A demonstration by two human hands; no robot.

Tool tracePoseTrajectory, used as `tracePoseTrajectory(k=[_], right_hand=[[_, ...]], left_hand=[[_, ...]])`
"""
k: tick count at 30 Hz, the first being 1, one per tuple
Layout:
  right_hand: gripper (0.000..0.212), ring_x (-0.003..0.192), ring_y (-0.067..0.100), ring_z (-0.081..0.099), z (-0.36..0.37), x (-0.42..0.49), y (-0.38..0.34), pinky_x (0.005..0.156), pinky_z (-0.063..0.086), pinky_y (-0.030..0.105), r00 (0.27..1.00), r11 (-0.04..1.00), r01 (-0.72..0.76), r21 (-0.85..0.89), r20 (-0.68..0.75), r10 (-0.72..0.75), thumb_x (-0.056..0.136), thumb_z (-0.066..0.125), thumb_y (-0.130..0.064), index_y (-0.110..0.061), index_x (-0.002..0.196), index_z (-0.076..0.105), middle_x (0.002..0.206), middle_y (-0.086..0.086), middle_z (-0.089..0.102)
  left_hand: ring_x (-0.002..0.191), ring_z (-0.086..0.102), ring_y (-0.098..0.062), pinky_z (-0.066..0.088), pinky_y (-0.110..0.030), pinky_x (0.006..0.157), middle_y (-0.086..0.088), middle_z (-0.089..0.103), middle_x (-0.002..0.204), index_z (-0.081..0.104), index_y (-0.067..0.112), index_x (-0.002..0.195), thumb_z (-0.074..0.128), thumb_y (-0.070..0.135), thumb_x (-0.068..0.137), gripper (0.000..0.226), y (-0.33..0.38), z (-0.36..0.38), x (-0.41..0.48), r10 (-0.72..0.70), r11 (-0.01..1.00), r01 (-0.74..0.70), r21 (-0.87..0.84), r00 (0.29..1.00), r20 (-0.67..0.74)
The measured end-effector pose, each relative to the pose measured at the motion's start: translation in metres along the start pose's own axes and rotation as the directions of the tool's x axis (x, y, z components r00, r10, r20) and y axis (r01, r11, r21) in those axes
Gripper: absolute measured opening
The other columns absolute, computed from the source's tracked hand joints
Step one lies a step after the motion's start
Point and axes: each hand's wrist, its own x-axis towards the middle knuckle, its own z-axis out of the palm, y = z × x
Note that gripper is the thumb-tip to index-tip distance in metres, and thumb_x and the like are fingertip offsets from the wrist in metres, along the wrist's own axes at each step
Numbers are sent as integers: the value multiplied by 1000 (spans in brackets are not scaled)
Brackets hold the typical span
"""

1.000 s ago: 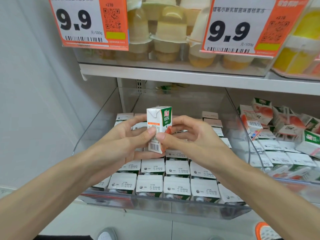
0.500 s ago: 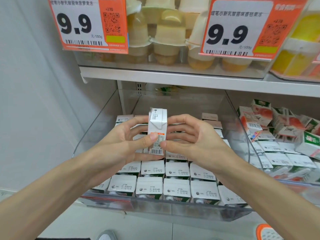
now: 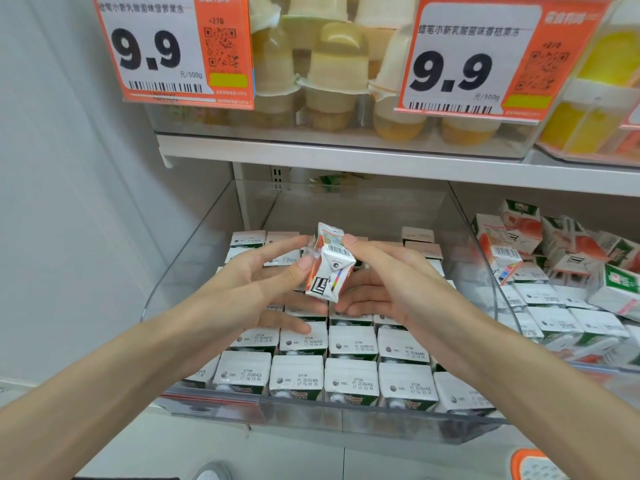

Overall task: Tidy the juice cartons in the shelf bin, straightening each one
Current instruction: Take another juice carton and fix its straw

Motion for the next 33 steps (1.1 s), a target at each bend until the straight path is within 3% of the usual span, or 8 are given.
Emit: tracePoseTrajectory(k=[3, 7, 10, 13, 19, 24, 29, 33], right_hand=[[30, 82, 25, 79, -1, -2, -1, 83, 61, 36, 999, 1000, 10, 1, 39, -10, 105, 61, -37, -13, 120, 70, 95, 15, 82], [25, 92, 31, 81, 0, -2, -1, 82, 59, 36, 993, 1000, 10, 25, 121, -13, 109, 56, -26, -10, 125, 65, 100, 14, 82], [30, 93, 29, 81, 1, -2, -1, 81, 60, 37, 991, 1000, -6, 10, 132, 5, 107, 58, -35, -13, 125, 69, 100, 11, 82], [37, 82, 16, 77, 0, -2, 0, 79, 63, 35, 997, 992, 34, -124, 71, -26, 101, 64, -49, -19, 116, 79, 96, 4, 82], [27, 67, 21, 69, -2, 1, 2, 60, 57, 26, 1000, 1000, -2, 14, -28, 3, 100, 71, -32, -20, 125, 69, 89, 18, 80], [32, 58, 20, 63, -3, 6, 4, 52, 53, 24, 996, 989, -92, 119, 15, 91, 100, 69, -30, -4, 120, 73, 82, 16, 76], [32, 60, 17, 62, -6, 5, 6, 54, 52, 22, 987, 985, -140, 99, 89, 132, 102, 63, -28, -1, 113, 77, 85, 13, 76], [30, 66, 18, 67, -4, 4, 5, 60, 55, 24, 985, 988, -126, 87, 125, 115, 103, 59, -24, -4, 106, 80, 88, 13, 77]], left_hand=[[111, 76, -25, 62, -28, 80, -7, 79, 120, 56, 23, 149, 63, 39, 98, 54, 0, -2, 2, -7, 999, 8, -38, 1000, 27], [109, 74, -21, 60, -26, 87, -6, 79, 121, 79, 18, 123, 61, 42, 98, 40, 0, -5, 3, -14, 1000, 15, -23, 997, 74], [103, 75, -25, 61, -24, 80, -8, 80, 115, 76, 21, 125, 70, 42, 90, 41, 0, -5, 3, -29, 999, 29, -24, 999, 18], [86, 72, -13, 57, -25, 72, -6, 82, 103, 73, 25, 126, 73, 41, 88, 41, 1, -6, 2, -10, 999, 13, 46, 998, -64], [75, 69, -14, 52, -25, 61, -8, 82, 101, 79, 17, 118, 58, 47, 100, 40, 3, -7, 7, -35, 999, 31, -38, 991, -129], [67, 67, -15, 52, -22, 52, -9, 81, 104, 78, 9, 115, 68, 43, 92, 42, -1, -4, 8, -59, 995, 50, -88, 992, -109], [74, 75, -15, 51, -21, 49, 0, 82, 107, 77, 16, 116, 69, 54, 87, 49, 2, 0, 6, -131, 991, 127, -43, 984, -124], [87, 78, -17, 56, -24, 59, -3, 82, 111, 76, 18, 122, 65, 61, 86, 57, 4, -1, 5, -162, 987, 162, -16, 985, -54]])
